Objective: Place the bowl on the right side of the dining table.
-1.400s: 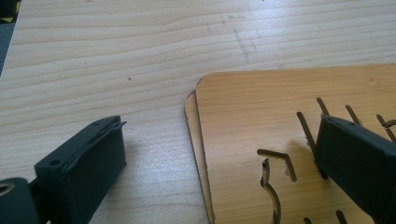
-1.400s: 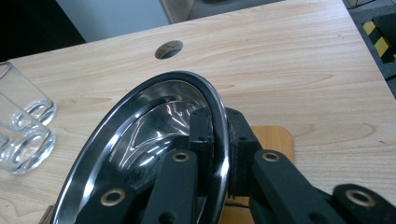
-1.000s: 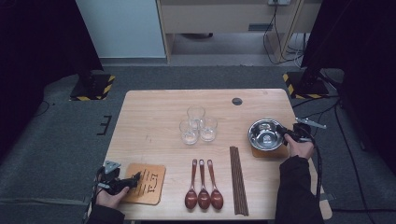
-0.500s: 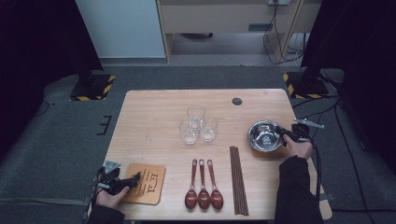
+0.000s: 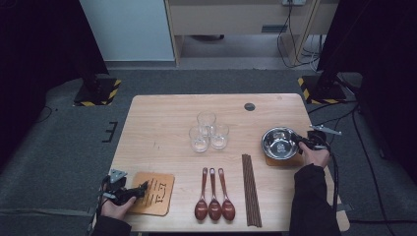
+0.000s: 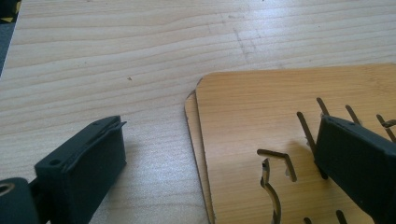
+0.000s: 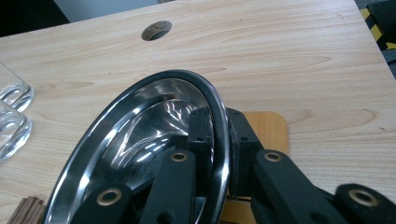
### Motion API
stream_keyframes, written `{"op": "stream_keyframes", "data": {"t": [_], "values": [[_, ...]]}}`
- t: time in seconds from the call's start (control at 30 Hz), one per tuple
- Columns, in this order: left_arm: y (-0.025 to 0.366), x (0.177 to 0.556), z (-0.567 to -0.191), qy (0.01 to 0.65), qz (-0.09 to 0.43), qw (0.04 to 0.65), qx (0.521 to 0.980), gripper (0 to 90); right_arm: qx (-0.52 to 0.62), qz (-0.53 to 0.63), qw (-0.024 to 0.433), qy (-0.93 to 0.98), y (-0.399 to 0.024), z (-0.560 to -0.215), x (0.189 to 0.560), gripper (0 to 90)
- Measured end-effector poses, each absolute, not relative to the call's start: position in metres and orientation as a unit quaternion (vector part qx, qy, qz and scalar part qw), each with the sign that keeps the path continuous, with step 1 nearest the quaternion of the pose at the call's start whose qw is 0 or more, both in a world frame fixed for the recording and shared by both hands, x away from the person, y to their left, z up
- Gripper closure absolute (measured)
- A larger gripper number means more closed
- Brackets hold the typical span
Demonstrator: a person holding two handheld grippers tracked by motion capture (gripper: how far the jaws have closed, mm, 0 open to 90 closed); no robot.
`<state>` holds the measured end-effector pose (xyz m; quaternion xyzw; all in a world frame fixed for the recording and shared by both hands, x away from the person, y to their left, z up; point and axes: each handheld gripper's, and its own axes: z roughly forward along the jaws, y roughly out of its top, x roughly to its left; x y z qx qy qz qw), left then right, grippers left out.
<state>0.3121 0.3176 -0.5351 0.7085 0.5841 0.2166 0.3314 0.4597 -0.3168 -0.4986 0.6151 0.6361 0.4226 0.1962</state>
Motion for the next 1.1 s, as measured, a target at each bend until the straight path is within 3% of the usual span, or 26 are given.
{"op": "stream_keyframes", "data": {"t": [1.1], "values": [[0.3176,0.3122,-0.5351,0.584,0.217,0.331,0.709,1.1,0.624,0.371,0.215,0.654,-0.3228,-0.5073,0.4611,74.1]]}}
